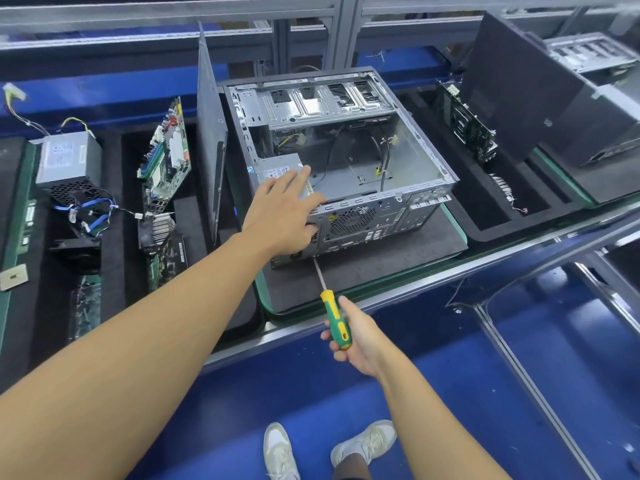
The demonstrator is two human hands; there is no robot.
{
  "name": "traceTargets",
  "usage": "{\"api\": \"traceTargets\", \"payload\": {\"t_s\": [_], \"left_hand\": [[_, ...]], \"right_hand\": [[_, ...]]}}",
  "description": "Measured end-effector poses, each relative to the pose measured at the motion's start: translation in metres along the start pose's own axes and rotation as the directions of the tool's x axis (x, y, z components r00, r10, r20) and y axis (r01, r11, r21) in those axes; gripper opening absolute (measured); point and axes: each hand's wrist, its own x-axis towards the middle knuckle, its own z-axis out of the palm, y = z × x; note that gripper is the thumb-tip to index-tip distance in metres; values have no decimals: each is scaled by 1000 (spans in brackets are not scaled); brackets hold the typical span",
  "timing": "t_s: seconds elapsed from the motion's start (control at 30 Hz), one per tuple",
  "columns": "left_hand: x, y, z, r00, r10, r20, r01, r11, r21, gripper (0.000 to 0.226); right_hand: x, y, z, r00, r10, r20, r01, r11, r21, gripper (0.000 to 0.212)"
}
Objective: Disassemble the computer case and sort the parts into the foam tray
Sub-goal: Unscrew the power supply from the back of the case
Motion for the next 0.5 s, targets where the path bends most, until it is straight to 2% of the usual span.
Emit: {"api": "traceTargets", "payload": {"t_s": [0.07,0.1,0.2,0.27,0.33,0.4,0.5], "left_hand": [[0,1,1,1000,1,-8,-1,1000,-5,52],[0,1,1,1000,0,-11,0,1000,-6,52],[0,0,1,1000,-6,-11,6,1000,-9,51],[1,0,1,1000,-8,-16,8,1000,-6,51],[1,0,1,1000,-6,-11,6,1000,-3,51],[1,1,1,1000,-9,-6,9,1000,-1,51],[1,0,1,1000,-6,-9,6,1000,-5,52]], "right_hand": [[-1,0,-6,999,17,45,-20,998,56,48],[0,1,-7,1000,-15,14,14,999,37,43],[3,6,-4,959,-241,-150,222,967,-128,14],[7,9,1,916,-330,-229,287,936,-202,22],[9,11,8,925,-314,-216,268,938,-218,24],[9,11,11,963,-231,-139,196,954,-227,25],[12,4,9,997,-59,-55,54,996,-76,38]]}}
